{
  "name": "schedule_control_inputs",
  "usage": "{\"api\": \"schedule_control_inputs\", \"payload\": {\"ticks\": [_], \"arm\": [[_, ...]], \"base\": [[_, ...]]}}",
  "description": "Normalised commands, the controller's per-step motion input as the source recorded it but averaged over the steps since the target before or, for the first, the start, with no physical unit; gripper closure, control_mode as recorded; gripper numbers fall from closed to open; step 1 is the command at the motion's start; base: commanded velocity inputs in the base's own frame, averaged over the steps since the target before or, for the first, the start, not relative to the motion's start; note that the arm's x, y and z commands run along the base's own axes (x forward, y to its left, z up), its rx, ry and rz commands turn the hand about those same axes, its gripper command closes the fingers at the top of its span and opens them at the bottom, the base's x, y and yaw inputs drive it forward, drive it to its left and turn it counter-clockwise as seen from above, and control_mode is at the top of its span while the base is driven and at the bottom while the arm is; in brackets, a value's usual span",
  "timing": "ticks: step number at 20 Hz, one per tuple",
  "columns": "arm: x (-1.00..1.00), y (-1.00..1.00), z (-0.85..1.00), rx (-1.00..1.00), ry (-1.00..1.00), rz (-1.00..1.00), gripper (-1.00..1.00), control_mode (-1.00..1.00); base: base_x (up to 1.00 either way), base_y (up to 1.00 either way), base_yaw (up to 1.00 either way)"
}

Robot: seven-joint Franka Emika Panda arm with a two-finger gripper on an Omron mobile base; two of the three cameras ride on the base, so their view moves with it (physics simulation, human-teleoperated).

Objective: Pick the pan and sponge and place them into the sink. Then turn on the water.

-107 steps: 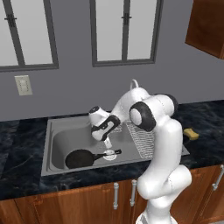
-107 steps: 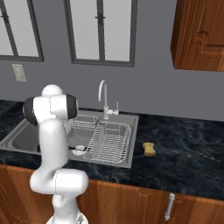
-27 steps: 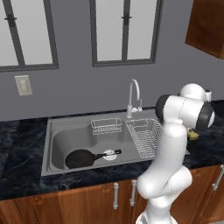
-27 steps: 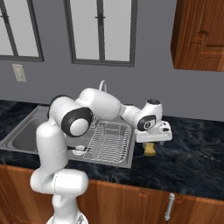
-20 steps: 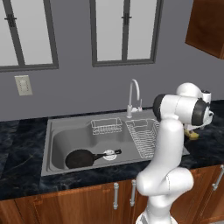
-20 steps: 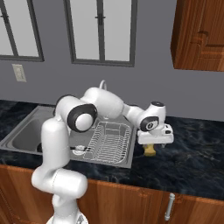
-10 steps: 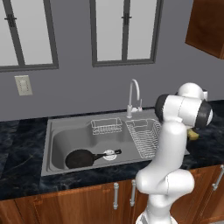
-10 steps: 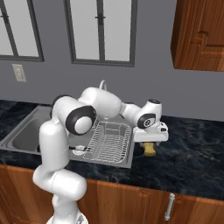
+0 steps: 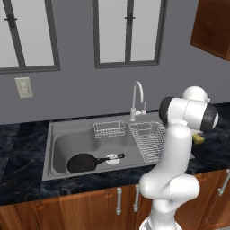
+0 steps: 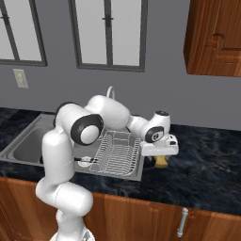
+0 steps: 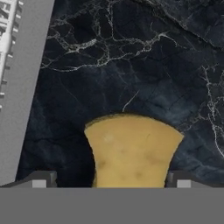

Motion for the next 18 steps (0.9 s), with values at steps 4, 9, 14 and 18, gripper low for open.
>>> {"api": "schedule_control_inputs", "payload": {"ticks": [4, 9, 14, 18], "arm": [[0.0, -0.12, -0.03, 0.0, 0.0, 0.0, -1.0, -1.0], [0.0, 0.0, -0.08, 0.0, 0.0, 0.0, -1.0, -1.0], [0.0, 0.0, -0.11, 0.0, 0.01, 0.0, 1.0, -1.0], [-0.01, 0.0, -0.01, 0.0, 0.0, 0.0, 1.0, -1.0]], "base": [[0.0, 0.0, 0.0], [0.0, 0.0, 0.0], [0.0, 0.0, 0.0], [0.0, 0.0, 0.0]]}}
